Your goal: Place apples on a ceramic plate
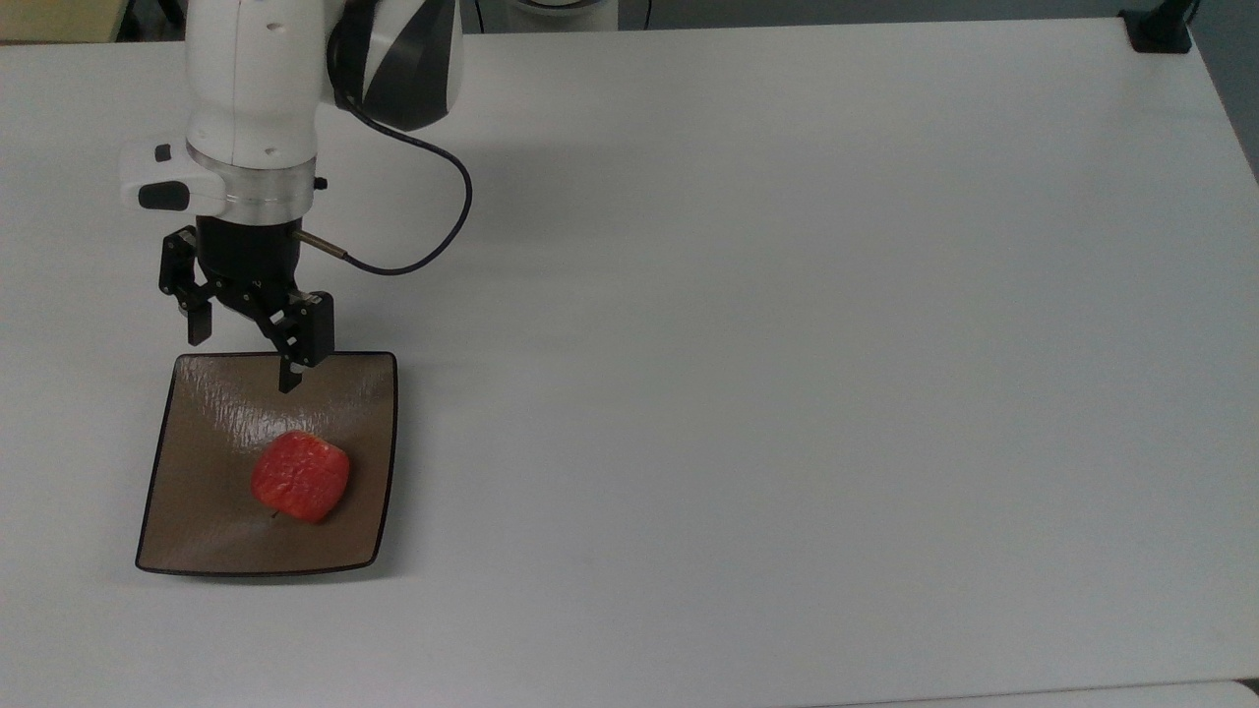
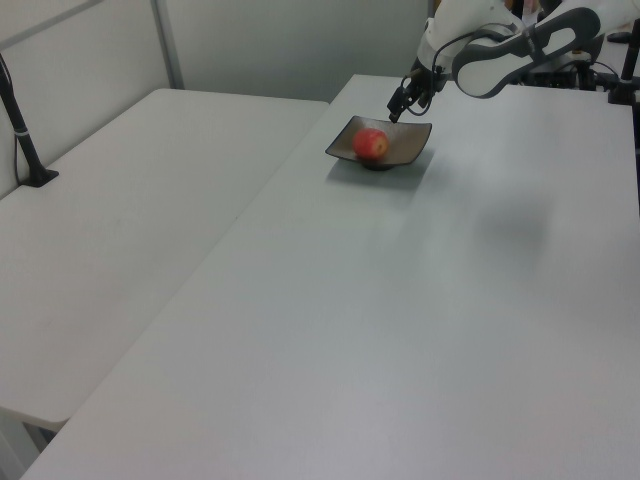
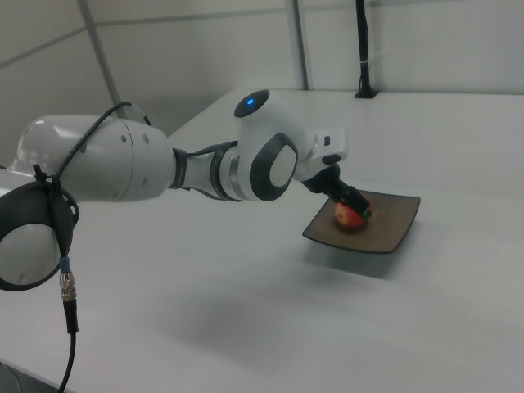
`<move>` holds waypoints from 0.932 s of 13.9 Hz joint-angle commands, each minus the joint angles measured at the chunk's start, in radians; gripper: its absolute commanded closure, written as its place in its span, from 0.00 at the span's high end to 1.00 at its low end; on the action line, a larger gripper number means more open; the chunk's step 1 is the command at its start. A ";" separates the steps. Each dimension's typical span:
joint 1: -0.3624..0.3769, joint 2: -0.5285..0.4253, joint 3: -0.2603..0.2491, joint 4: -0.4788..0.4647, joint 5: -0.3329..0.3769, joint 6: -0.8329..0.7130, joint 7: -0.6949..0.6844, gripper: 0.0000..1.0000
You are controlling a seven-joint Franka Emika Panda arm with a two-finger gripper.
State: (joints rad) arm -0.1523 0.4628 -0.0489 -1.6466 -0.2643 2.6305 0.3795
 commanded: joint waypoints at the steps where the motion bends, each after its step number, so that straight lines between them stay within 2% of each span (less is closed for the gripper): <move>1: 0.000 -0.026 -0.002 0.008 -0.015 -0.038 0.021 1.00; 3: -0.001 -0.065 0.010 0.010 -0.007 -0.221 -0.008 1.00; 6: 0.005 -0.128 0.064 0.007 0.004 -0.465 -0.039 1.00; 8: 0.046 -0.180 0.067 -0.002 0.007 -0.617 -0.074 1.00; 11: 0.074 -0.239 0.067 -0.025 0.056 -0.742 -0.168 1.00; 13: 0.094 -0.315 0.067 -0.068 0.089 -0.799 -0.217 1.00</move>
State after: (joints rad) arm -0.0796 0.2540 0.0266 -1.6322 -0.2172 1.8821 0.2369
